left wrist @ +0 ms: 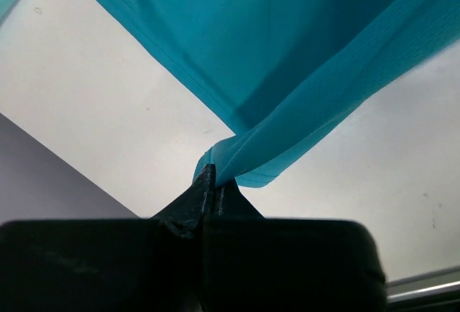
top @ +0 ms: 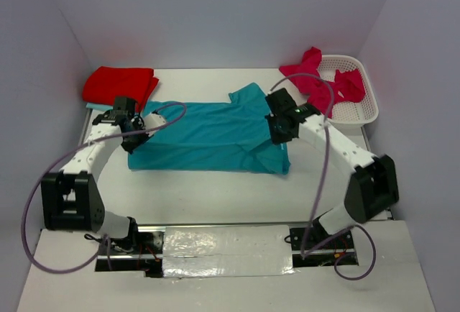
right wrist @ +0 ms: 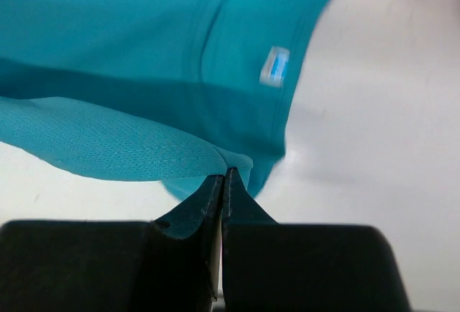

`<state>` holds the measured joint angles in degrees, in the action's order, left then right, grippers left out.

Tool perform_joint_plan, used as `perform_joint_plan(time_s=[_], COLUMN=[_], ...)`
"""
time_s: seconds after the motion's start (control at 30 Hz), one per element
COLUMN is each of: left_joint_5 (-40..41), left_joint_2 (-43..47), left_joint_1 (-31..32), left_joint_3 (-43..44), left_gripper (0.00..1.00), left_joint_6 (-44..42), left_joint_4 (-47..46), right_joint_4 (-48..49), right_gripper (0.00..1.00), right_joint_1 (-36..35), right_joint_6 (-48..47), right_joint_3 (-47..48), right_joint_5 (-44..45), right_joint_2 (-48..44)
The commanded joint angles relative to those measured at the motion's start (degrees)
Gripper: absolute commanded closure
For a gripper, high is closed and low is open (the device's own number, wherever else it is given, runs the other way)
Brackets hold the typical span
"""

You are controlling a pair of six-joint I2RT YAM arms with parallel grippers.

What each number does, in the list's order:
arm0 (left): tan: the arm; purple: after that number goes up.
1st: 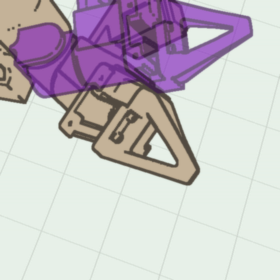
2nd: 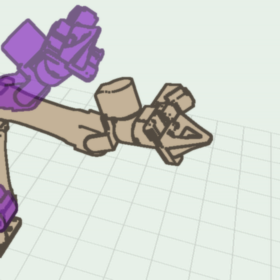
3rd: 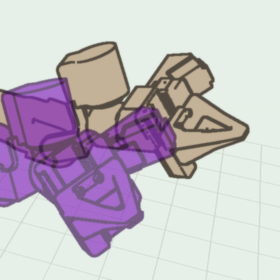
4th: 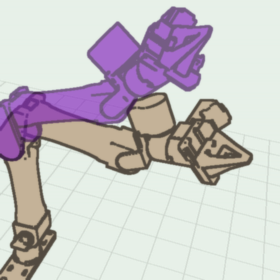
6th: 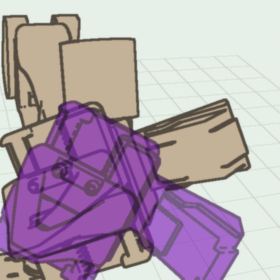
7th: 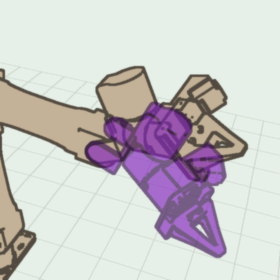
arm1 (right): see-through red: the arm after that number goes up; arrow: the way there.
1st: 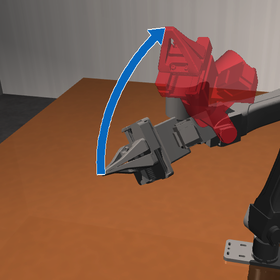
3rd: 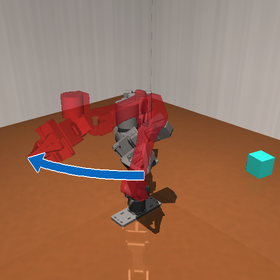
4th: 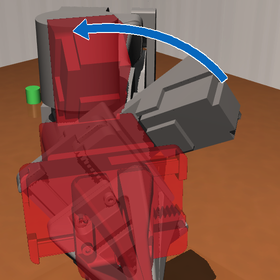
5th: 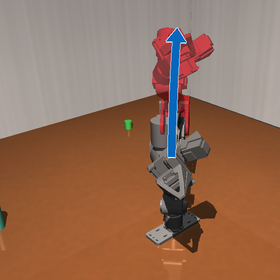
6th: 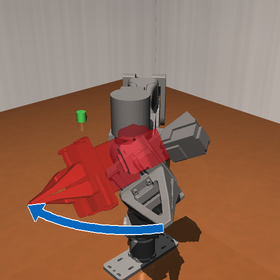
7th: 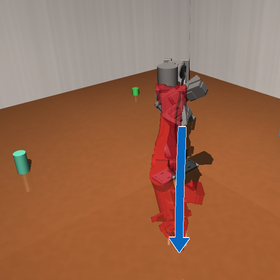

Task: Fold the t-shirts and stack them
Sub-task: Fold the flattened tshirt in 1/3 of the way

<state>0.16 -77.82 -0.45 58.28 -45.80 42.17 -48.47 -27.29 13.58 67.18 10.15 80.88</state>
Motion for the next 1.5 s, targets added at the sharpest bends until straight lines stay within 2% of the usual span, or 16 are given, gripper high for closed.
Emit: perform_joint_plan(time_s=[0.0, 0.27, 0.47, 0.53, 0.63, 0.73, 0.77, 0.87, 0.93, 1.1, 1.27, 1.4, 1.47], left_joint_5=[2.82, 4.93, 5.37, 5.46, 3.62, 1.43, 1.24, 2.82, 4.48, 3.18, 1.86, 2.73, 2.83], left_joint_2=[-6.7, -16.57, -21.4, -21.06, -16.41, -9.12, -5.36, 0.89, 3.02, 6.01, 8.21, 8.21, 5.76], left_joint_1=[0.01, 0.1, 0.01, 1.67, 1.59, 1.68, 1.68, 1.68, 1.94, 2.38, 3.61, 3.79, 3.79], left_joint_3=[3.68, 7.63, 9.92, 10.1, 9.31, 7.47, 5.37, -1.31, -6.13, -9.06, -11.87, -11.96, -11.26], left_gripper=[1.0, 1.0, 1.0, 1.0, 1.0, 1.0, 1.0, 1.0, 1.0, 1.0, 1.0, 1.0, 1.0], left_joint_6=[3.26, 5.63, 6.95, 6.87, 5.82, 3.54, 2.22, -0.07, -0.69, -0.17, -2.45, -2.89, -2.28], left_joint_4=[-2.96, -6.05, -4.83, -4.12, 0.61, 9.22, 11.42, 16.88, 17.94, 21.19, 25.15, 22.44, 20.33], right_joint_4=[6.27, 7.86, 6.9, 3.49, -0.74, -6.17, -7.77, -12.43, -14.02, -15.86, -20.6, -22.82, -21.24], right_gripper=[1.0, 1.0, 1.0, 1.0, 1.0, 1.0, 1.0, 1.0, 1.0, 1.0, 1.0, 1.0, 1.0], right_joint_1=[1.88, 4.52, 5.23, 5.14, 5.05, 3.13, 1.73, -5.04, -8.46, -13.58, -15.34, -15.16, -13.5], right_joint_6=[-10.05, -15.16, -16.48, -14.74, -9.82, -0.51, 4.38, 10.57, 14.97, 20.68, 20.69, 18.59, 15.26], right_joint_3=[6.38, 14.99, 16.67, 16.85, 11.52, 4.83, 0.02, -9.59, -14.33, -17.6, -19.45, -17.18, -14.9], right_joint_5=[3.65, 4.09, 3.39, 3.12, 0.41, -7.22, -8.21, -12.93, -15.85, -20.52, -25.96, -23.27, -20.54], right_joint_2=[9.52, 21.5, 25.72, 25.73, 20.13, 9.41, 3.73, -4.82, -6.96, -11.0, -13.73, -14.35, -10.67])
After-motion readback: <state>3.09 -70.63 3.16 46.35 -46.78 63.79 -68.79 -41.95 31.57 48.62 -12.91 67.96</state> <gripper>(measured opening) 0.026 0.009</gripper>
